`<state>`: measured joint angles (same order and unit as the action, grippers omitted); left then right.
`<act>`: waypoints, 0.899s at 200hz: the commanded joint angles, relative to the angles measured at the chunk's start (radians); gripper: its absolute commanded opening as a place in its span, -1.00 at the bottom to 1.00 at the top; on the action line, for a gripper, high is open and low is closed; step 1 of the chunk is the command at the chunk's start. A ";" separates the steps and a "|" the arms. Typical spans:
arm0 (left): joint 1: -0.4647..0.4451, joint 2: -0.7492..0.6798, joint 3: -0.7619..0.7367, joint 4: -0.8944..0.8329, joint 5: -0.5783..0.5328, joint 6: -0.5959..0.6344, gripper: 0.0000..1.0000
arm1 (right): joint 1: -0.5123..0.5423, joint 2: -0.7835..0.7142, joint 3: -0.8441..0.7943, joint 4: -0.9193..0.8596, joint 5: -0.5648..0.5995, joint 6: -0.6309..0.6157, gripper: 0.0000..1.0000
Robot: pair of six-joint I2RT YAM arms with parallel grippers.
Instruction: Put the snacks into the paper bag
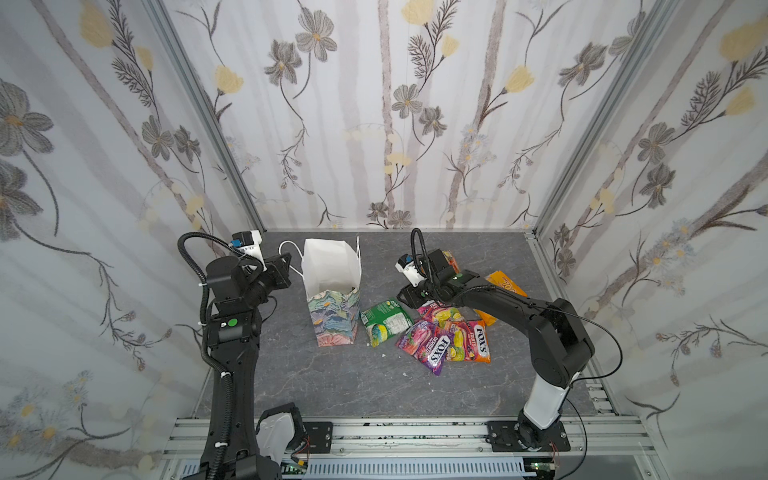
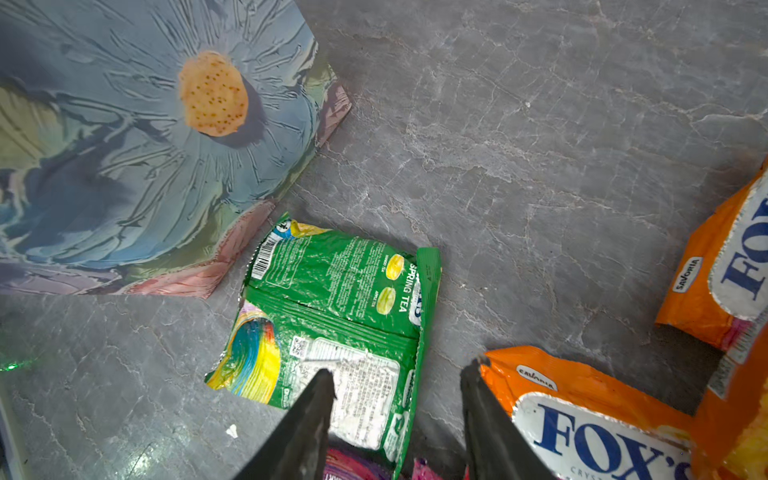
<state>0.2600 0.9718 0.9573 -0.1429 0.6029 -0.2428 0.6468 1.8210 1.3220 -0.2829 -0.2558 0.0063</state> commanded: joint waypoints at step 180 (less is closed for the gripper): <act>0.001 -0.002 -0.005 0.028 0.003 0.005 -1.00 | 0.012 0.172 0.013 0.063 0.029 0.014 0.06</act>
<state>0.2600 0.9714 0.9573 -0.1429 0.6029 -0.2428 0.6590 1.9873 1.3342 -0.2508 -0.2295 0.0093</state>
